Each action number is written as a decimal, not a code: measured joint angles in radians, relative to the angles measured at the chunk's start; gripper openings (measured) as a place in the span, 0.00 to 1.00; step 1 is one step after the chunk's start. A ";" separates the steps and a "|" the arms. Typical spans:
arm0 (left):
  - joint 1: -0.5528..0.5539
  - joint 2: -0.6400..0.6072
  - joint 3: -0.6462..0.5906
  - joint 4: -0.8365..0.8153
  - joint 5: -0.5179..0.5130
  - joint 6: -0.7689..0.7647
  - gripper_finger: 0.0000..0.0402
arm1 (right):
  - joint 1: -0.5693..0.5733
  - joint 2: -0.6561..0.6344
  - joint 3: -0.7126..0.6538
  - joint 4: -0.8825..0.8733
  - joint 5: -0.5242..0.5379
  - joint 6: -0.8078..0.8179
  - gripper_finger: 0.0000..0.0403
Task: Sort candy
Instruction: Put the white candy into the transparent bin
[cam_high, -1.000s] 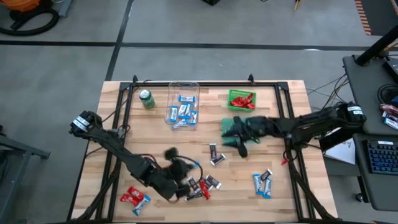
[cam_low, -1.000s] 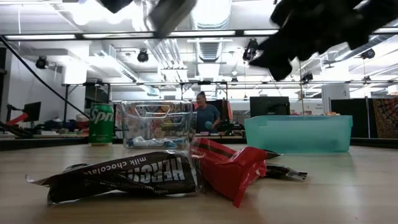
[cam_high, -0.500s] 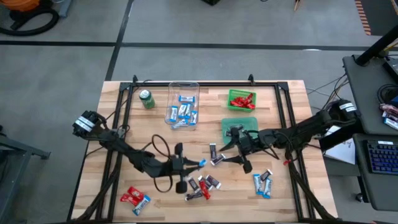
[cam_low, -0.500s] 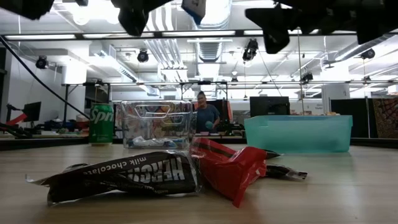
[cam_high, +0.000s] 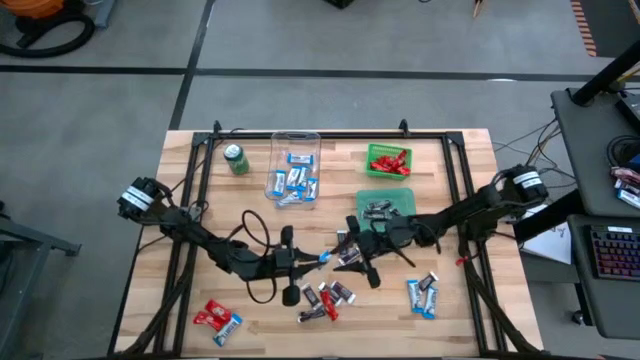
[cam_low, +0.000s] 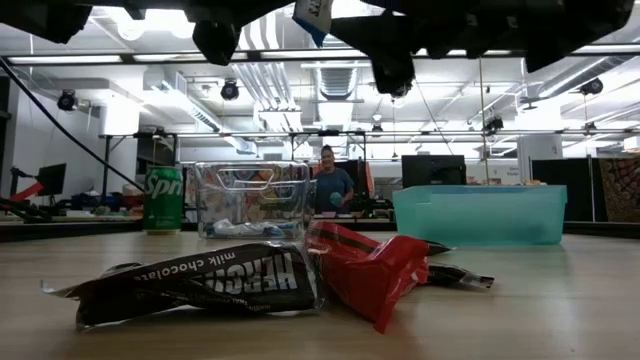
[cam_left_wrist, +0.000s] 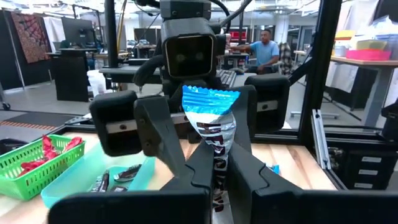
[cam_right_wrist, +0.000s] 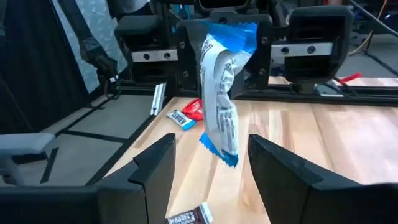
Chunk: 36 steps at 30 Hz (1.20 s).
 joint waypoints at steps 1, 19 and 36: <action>0.000 0.000 0.000 0.000 0.000 -0.001 0.00 | 0.000 0.011 0.010 0.001 0.000 0.000 0.48; 0.002 0.060 0.016 0.033 -0.042 -0.048 0.04 | -0.003 0.060 0.076 0.002 0.005 -0.045 0.09; 0.005 -0.082 -0.026 -0.165 -0.139 -0.103 0.11 | -0.104 0.048 0.124 -0.151 -0.011 0.007 0.06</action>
